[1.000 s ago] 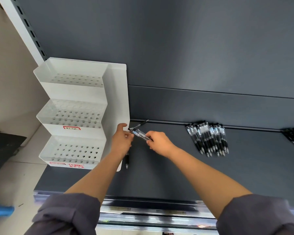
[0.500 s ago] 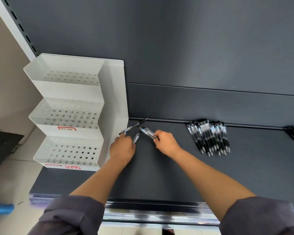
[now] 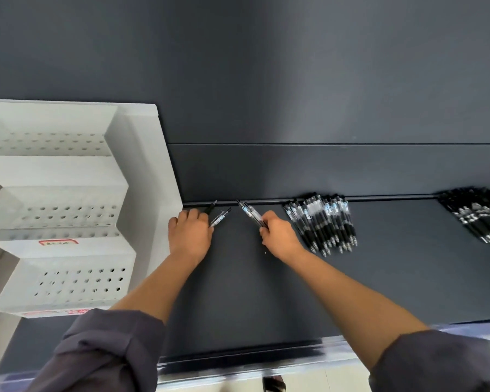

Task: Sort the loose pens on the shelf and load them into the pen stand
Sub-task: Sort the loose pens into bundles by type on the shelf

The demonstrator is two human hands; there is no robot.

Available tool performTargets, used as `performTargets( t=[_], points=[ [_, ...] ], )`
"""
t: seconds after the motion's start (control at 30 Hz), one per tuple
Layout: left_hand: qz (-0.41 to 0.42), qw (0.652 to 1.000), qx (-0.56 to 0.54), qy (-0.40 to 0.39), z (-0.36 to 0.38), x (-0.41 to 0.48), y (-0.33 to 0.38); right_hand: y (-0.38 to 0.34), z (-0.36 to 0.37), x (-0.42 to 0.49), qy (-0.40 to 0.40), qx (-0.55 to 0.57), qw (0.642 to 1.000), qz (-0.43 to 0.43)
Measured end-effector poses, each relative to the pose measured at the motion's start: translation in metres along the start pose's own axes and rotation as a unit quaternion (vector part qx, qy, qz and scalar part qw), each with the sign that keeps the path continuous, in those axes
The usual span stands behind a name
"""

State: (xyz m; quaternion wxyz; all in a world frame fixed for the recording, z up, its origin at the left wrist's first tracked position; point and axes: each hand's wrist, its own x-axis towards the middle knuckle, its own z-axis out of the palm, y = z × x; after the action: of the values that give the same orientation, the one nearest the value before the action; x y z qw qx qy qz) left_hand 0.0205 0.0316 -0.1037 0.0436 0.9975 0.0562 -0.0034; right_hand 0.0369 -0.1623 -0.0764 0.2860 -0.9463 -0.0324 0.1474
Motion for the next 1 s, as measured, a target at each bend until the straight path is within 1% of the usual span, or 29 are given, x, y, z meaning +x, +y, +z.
performTargets(
  t=[0.1,0.23,0.33,0.4,0.47,0.57,0.7,0.8,0.9,1.0],
  points=[
    [0.021,1.000,-0.011,0.014,0.006,-0.004,0.012,0.007,-0.007,-0.001,0.033,0.003,0.999,0.016],
    [0.048,0.998,-0.028,-0.027,0.006,-0.003,0.042,0.021,-0.022,-0.006,0.080,0.018,0.995,0.048],
    [0.064,0.996,-0.051,-0.047,0.007,-0.003,0.057,0.038,-0.038,-0.009,0.135,0.002,0.988,0.079],
    [0.066,0.994,-0.068,-0.056,0.007,-0.004,0.062,0.052,-0.052,-0.010,0.166,-0.007,0.980,0.107],
    [0.058,0.992,-0.092,-0.062,0.005,-0.004,0.066,0.065,-0.064,-0.008,0.179,-0.018,0.974,0.136],
    [0.047,0.989,-0.116,-0.077,0.002,-0.006,0.076,0.083,-0.078,-0.003,0.168,-0.059,0.970,0.165],
    [0.049,0.988,-0.104,-0.101,-0.002,-0.008,0.093,0.095,-0.086,0.007,0.132,-0.106,0.971,0.171],
    [0.046,0.989,-0.081,-0.113,-0.002,-0.012,0.105,0.099,-0.085,0.011,0.085,-0.141,0.974,0.158],
    [0.031,0.991,-0.061,-0.116,-0.002,-0.014,0.115,0.103,-0.085,0.011,0.067,-0.170,0.975,0.130],
    [0.012,0.990,-0.064,-0.125,-0.004,-0.016,0.123,0.109,-0.089,0.011,0.055,-0.190,0.975,0.104]
  ],
)
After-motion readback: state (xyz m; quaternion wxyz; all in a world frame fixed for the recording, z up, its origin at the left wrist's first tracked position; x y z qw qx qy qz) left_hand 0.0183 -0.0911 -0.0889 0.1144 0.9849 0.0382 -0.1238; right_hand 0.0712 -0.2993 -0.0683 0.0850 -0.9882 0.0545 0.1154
